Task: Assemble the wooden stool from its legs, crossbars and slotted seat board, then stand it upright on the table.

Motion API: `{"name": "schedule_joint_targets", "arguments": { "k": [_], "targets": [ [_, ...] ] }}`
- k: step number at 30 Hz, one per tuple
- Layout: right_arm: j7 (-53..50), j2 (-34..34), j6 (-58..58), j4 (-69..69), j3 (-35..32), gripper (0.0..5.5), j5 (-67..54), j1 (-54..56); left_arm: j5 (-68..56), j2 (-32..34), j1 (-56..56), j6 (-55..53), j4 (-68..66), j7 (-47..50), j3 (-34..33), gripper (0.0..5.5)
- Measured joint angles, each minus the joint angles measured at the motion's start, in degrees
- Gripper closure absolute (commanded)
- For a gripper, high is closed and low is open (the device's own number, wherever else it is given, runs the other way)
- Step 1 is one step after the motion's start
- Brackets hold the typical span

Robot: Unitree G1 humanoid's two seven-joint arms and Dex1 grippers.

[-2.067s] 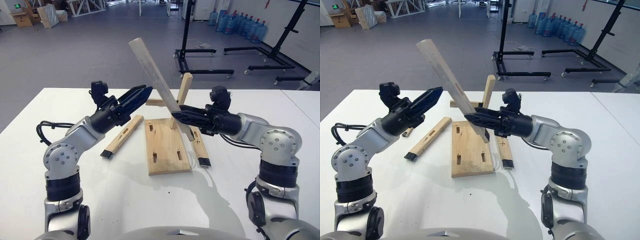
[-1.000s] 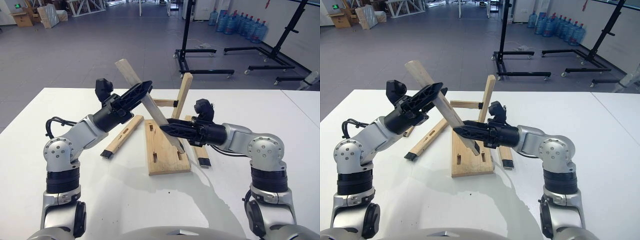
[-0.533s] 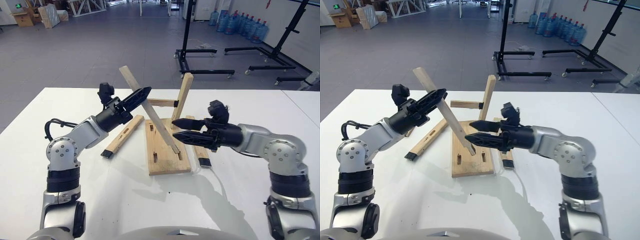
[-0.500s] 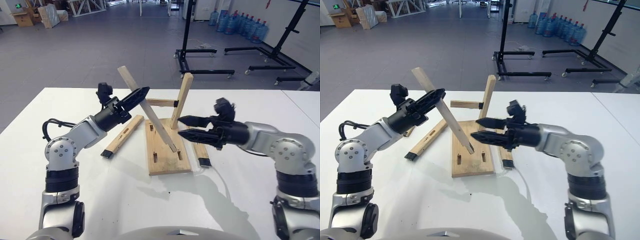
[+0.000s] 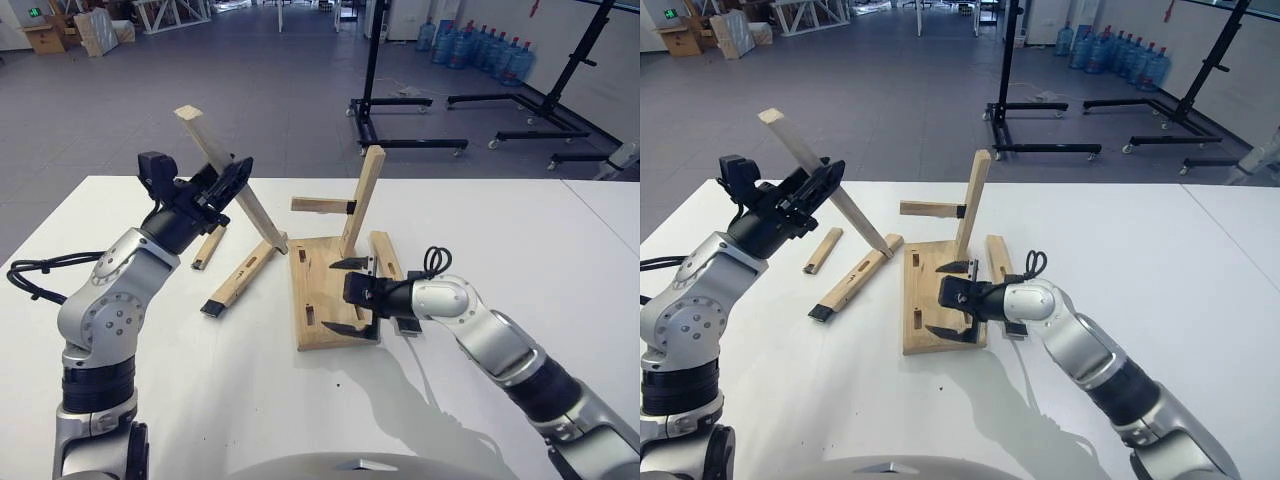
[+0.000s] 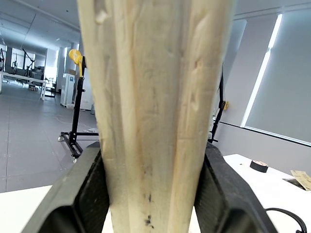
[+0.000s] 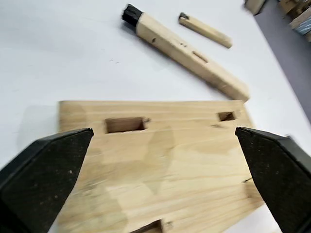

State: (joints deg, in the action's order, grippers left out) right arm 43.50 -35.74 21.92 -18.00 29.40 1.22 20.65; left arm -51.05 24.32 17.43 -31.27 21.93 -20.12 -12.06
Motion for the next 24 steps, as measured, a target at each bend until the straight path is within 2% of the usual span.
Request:
{"name": "schedule_joint_targets", "arguments": {
  "k": [7,12,19,24],
  "targets": [
    [2.06,0.50,-2.40,4.00,5.01,0.10,9.22,1.83,1.22,-1.10,-0.98,0.56,-0.32,-1.25,-0.10,3.42],
    [4.01,-2.64,-10.44,5.50,7.30,0.10,14.96,2.61,2.45,-1.97,-0.87,0.64,-1.94,-1.64,-0.03,3.42],
    [8.73,-13.39,-18.03,6.19,4.13,0.10,16.45,1.81,2.86,-3.24,-0.91,0.13,-1.95,-1.24,0.59,3.42],
    [11.43,-15.35,-17.84,2.90,2.41,0.10,14.45,-0.73,3.61,-3.41,-0.95,-1.68,-1.83,-1.05,2.30,3.42]
  ]
}}
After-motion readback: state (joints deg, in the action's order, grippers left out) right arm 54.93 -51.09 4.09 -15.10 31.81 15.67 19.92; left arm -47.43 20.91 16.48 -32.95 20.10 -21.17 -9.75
